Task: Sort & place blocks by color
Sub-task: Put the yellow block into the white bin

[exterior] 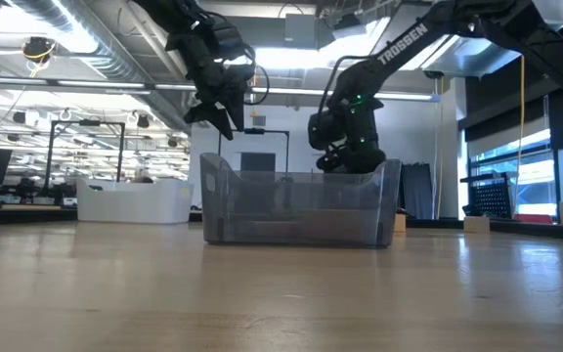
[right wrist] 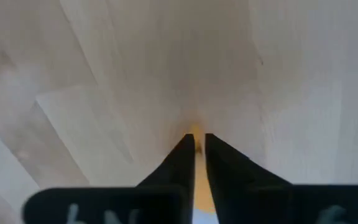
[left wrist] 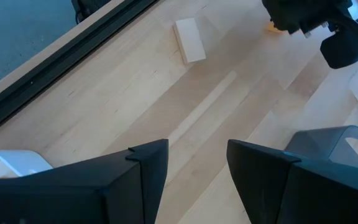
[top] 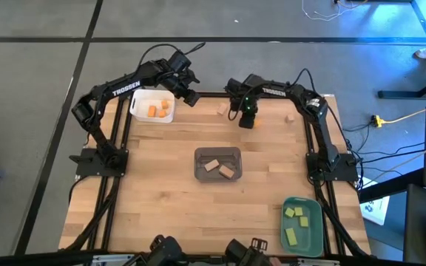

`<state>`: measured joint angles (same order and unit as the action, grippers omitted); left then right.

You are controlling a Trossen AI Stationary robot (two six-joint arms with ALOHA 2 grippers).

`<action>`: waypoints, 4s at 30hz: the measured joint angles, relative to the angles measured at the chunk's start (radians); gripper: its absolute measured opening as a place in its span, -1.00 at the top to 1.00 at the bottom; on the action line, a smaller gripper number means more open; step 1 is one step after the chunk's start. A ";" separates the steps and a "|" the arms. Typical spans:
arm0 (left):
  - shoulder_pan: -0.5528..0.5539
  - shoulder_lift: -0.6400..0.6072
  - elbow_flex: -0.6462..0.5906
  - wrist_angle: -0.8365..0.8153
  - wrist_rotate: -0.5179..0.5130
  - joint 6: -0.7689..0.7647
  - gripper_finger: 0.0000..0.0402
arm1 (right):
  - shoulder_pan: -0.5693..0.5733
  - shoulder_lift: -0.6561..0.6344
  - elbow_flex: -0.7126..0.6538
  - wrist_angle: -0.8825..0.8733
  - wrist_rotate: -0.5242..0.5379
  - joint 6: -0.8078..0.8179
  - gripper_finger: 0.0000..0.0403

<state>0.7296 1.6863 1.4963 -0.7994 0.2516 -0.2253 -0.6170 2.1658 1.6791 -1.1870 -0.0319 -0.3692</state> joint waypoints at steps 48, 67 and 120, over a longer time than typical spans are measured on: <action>0.000 0.000 0.000 0.000 -0.004 0.000 0.22 | 0.043 0.000 0.000 -0.132 0.154 0.116 0.43; 0.000 0.000 0.000 0.000 -0.003 0.000 0.22 | 0.030 0.001 0.001 -0.083 0.212 0.153 0.43; 0.000 0.000 0.000 0.000 -0.003 0.000 0.22 | 0.012 0.001 0.000 -0.054 0.166 0.044 0.05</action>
<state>0.7299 1.6863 1.4963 -0.7998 0.2481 -0.2249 -0.6050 2.1670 1.6794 -1.2411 0.1344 -0.3256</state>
